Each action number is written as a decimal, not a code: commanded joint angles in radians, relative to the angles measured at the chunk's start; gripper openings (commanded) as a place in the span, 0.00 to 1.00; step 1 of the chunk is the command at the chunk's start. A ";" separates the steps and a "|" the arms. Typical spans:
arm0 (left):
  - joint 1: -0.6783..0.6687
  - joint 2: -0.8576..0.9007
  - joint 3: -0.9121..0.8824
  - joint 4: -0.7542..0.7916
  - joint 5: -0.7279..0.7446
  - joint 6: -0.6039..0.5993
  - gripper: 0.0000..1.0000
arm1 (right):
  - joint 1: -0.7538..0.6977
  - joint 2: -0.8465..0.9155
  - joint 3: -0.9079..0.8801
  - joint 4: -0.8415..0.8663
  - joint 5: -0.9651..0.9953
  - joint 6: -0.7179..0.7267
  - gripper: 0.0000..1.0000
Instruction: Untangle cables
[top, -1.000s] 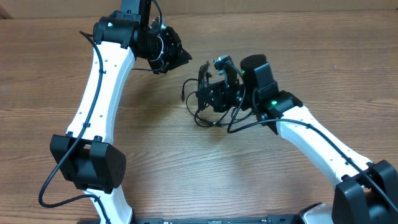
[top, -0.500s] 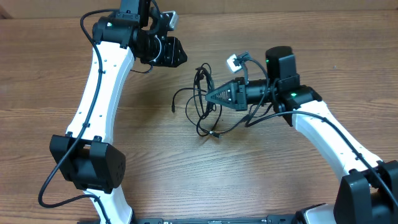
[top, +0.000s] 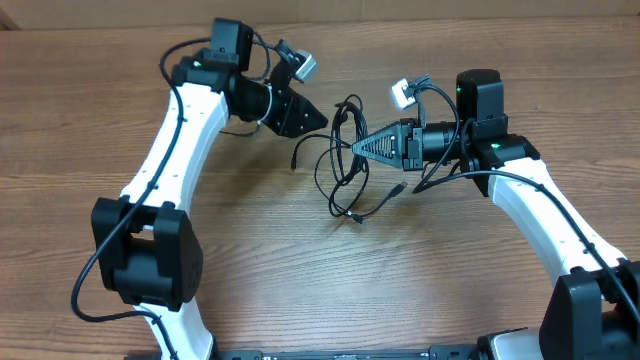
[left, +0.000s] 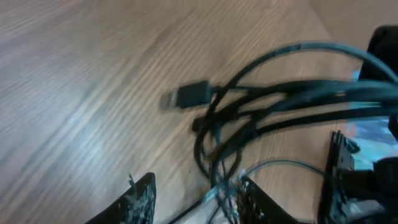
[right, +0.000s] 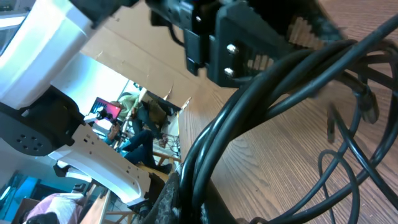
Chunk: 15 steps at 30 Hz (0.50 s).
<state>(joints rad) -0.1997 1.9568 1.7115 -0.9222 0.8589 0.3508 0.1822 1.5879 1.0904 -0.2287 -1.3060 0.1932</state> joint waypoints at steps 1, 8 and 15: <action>-0.051 0.002 -0.064 0.076 0.063 0.016 0.43 | -0.002 0.000 0.016 0.004 -0.032 -0.012 0.04; -0.145 0.002 -0.133 0.234 -0.185 -0.146 0.43 | -0.002 0.000 0.016 0.004 -0.032 -0.012 0.04; -0.154 0.002 -0.213 0.388 -0.442 -0.452 0.44 | -0.003 0.000 0.016 0.012 -0.051 -0.011 0.04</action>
<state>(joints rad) -0.3603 1.9579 1.5368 -0.5655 0.5648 0.0669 0.1822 1.5894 1.0904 -0.2287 -1.3014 0.1947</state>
